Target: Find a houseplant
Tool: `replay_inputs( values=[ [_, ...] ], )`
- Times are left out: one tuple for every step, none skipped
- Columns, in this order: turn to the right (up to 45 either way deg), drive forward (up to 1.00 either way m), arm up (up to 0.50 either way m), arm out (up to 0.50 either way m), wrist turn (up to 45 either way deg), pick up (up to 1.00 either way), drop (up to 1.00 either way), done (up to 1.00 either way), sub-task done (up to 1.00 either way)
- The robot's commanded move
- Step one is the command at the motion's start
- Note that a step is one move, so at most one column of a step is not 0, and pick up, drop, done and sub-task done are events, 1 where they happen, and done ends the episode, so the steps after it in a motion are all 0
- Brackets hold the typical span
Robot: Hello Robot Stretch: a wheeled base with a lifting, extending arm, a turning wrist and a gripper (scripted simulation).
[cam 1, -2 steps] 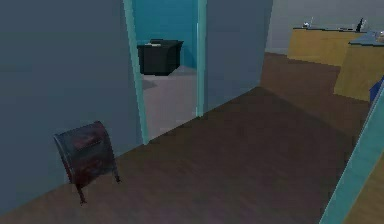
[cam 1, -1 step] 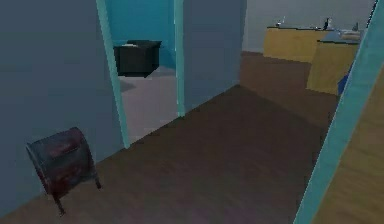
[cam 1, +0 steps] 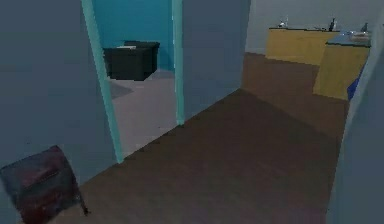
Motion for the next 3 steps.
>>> replay_inputs(
  values=[
    [-3.0,0.0,0.0,0.0,0.0,0.0,0.0,0.0,0.0],
    [0.0,1.0,0.0,0.0,0.0,0.0,0.0,0.0,0.0],
    [0.0,0.95,0.0,0.0,0.0,0.0,0.0,0.0,0.0]
  ],
)
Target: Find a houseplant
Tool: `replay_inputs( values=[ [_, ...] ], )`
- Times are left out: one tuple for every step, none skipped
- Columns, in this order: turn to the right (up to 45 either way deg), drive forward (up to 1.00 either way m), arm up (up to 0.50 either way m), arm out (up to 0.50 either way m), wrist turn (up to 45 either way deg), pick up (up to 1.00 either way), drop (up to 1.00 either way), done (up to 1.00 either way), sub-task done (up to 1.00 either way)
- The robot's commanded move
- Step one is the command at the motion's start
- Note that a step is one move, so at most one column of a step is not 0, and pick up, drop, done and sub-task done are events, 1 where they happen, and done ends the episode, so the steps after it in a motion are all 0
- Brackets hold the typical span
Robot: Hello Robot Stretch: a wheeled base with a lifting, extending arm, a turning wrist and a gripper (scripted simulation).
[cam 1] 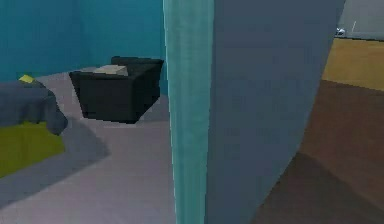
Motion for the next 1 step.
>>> replay_inputs(
  values=[
    [-45.0,0.0,0.0,0.0,0.0,0.0,0.0,0.0,0.0]
  ],
)
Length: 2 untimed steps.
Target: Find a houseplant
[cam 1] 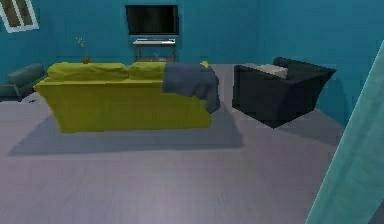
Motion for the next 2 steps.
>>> replay_inputs(
  values=[
    [0.0,0.6,0.0,0.0,0.0,0.0,0.0,0.0,0.0],
    [-45.0,0.0,0.0,0.0,0.0,0.0,0.0,0.0,0.0]
  ],
)
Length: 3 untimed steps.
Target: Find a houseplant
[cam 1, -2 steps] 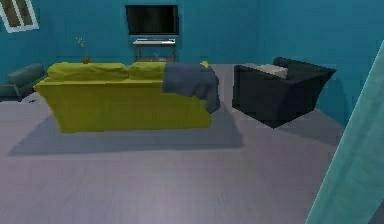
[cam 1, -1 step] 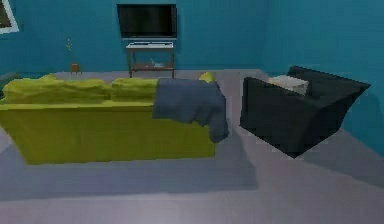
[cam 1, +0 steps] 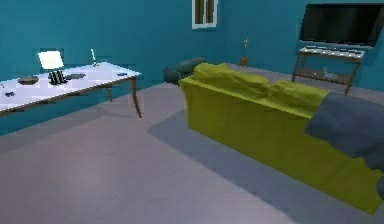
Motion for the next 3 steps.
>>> replay_inputs(
  values=[
    [-12.0,0.0,0.0,0.0,0.0,0.0,0.0,0.0,0.0],
    [0.0,1.0,0.0,0.0,0.0,0.0,0.0,0.0,0.0],
    [0.0,1.0,0.0,0.0,0.0,0.0,0.0,0.0,0.0]
  ],
)
